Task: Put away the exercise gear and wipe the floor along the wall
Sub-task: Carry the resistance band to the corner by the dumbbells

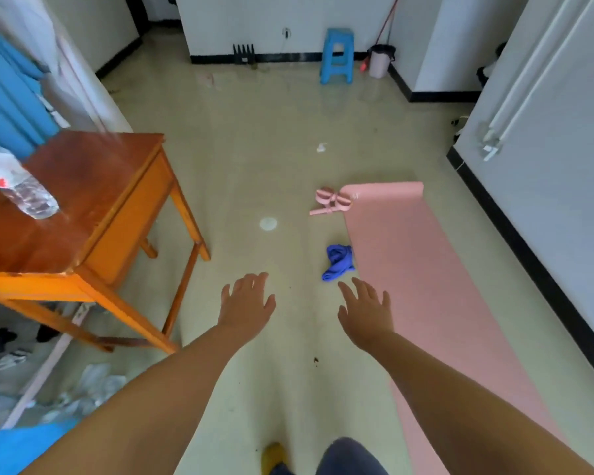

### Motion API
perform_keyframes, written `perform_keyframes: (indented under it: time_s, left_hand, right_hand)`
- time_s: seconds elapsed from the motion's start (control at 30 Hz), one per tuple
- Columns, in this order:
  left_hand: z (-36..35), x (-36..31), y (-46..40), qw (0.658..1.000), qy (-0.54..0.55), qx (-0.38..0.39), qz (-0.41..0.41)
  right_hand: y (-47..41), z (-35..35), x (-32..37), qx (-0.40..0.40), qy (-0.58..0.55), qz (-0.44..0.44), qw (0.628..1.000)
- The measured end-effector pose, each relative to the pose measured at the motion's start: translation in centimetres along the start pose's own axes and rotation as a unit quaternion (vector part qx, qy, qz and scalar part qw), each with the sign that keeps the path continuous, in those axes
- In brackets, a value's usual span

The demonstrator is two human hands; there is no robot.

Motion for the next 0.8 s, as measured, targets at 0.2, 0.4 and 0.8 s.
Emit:
perform_keyframes:
  time_s: [0.2, 0.4, 0.8]
  left_hand:
    - [-0.2, -0.6, -11.1, 0.997, -0.024, 0.04, -0.065]
    - [0.4, -4.0, -28.2, 0.992, -0.042, 0.052, -0.108]
    - [5.0, -10.1, -56.2, 0.989, -0.039, 0.047, -0.132]
  right_hand:
    - [-9.0, 1.0, -3.0, 0.037, 0.013, -0.048, 0.998]
    - [-25.1, 4.9, -7.3, 0.032, 0.007, -0.052, 0.998]
    - [-51.7, 15.4, -15.1, 0.034, 0.014, -0.043, 0.998]
Point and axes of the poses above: each hand's wrist, its own y-axis away from the middle knuckle, its own z-axis out of the back of the hand, x = y × z, the point moved 1 cm from there along -y, towards the middle knuckle, and after that the axes turned 4 degrees about z, right-handed, at the moved point
